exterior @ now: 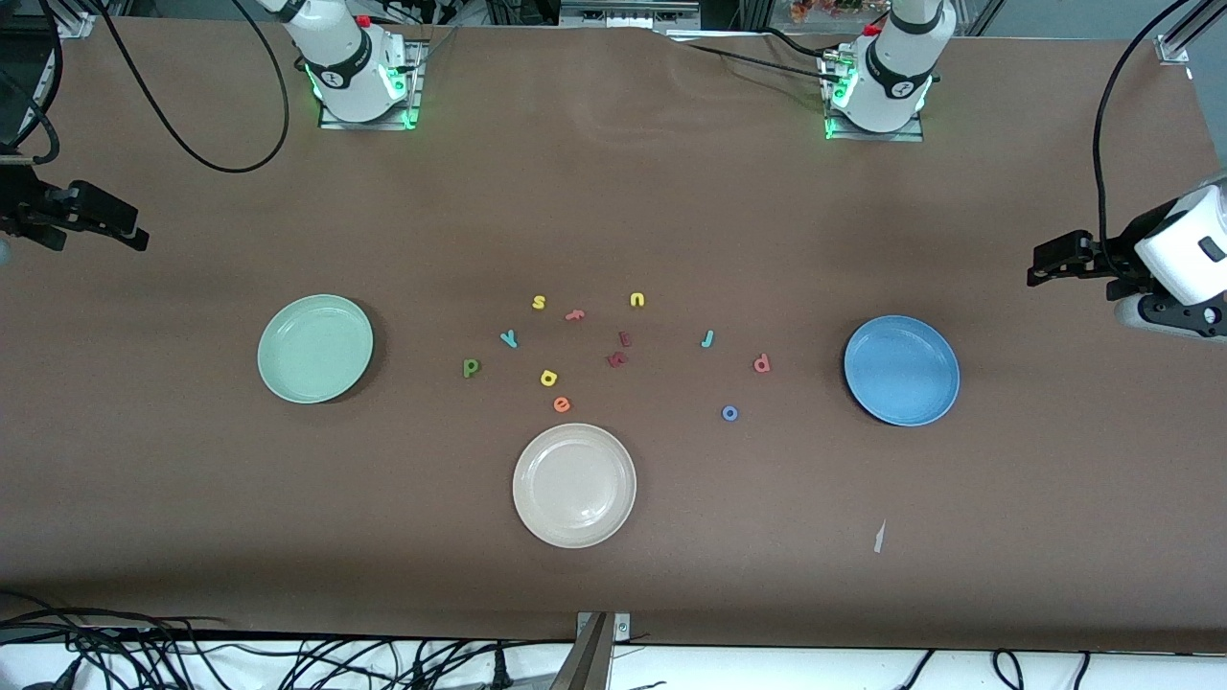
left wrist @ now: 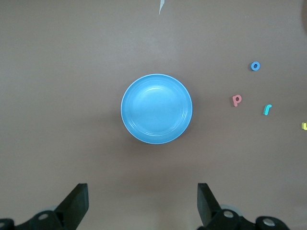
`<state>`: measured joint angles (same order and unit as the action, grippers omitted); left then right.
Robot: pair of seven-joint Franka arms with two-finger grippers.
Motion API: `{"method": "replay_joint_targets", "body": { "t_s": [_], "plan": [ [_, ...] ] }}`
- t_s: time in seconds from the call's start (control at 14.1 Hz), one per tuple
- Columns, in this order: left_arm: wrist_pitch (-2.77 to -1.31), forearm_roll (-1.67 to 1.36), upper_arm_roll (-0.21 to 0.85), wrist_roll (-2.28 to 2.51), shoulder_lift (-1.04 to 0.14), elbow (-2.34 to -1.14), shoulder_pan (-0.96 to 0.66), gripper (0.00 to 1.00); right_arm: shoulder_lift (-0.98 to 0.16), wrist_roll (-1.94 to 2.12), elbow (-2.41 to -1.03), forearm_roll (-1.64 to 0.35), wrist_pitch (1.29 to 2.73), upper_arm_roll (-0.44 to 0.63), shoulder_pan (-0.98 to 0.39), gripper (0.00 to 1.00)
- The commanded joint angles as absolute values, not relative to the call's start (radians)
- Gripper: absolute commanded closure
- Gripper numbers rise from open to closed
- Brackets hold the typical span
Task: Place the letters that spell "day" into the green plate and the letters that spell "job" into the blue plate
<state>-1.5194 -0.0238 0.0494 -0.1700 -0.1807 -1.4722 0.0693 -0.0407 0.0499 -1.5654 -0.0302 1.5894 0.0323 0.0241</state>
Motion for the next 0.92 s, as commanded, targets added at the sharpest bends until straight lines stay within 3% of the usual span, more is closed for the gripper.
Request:
{"method": "replay_joint_targets", "body": {
  "t_s": [0.0,0.85],
  "plan": [
    [-1.513,-0.032,0.048,-0.184,-0.178,-1.474,0.072,0.00,-0.038,0.048,-1.562,-0.025,1.578,0.031,0.026,0.00],
    [-1.513,-0.032,0.048,-0.184,-0.183,-1.474,0.072,0.00,-0.038,0.046,-1.562,-0.028,1.569,0.032,0.026,0.00]
  ]
}}
